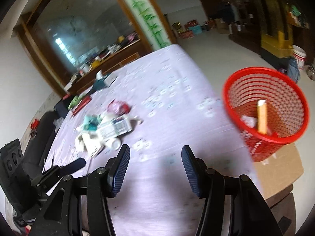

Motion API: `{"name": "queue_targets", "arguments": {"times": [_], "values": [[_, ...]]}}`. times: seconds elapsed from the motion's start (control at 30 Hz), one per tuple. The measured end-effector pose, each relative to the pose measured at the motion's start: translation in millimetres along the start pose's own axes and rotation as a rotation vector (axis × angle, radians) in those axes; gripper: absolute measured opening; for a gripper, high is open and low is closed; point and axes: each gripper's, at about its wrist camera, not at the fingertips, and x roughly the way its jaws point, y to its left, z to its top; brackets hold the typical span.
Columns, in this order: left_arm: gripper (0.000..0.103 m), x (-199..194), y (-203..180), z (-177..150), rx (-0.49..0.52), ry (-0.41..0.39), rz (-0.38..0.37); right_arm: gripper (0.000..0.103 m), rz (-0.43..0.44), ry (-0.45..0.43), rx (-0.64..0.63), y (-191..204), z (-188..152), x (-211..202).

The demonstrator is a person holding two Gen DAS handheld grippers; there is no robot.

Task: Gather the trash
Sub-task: 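Return both tools to the remaining pile on the table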

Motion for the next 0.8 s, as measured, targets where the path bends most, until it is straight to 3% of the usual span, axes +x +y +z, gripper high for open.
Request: {"name": "queue_targets", "arguments": {"times": [0.17,0.27,0.47,0.63,0.8], "values": [[0.061,-28,61,-12,-0.113,-0.033,0.074,0.058,0.023,0.048,-0.046,24,-8,19],[0.061,-38,108,-12,-0.192,-0.044,0.163,0.058,0.037,0.062,-0.069,36,-11,25],[0.061,-25,173,0,-0.276,-0.019,0.267,0.059,0.051,0.080,-0.086,47,-15,30],[0.059,12,201,11,-0.321,0.043,0.253,0.059,0.050,0.083,-0.077,44,-17,30],[0.047,45,220,21,-0.341,0.085,0.252,0.059,0.048,0.084,-0.062,40,-15,31]]}}
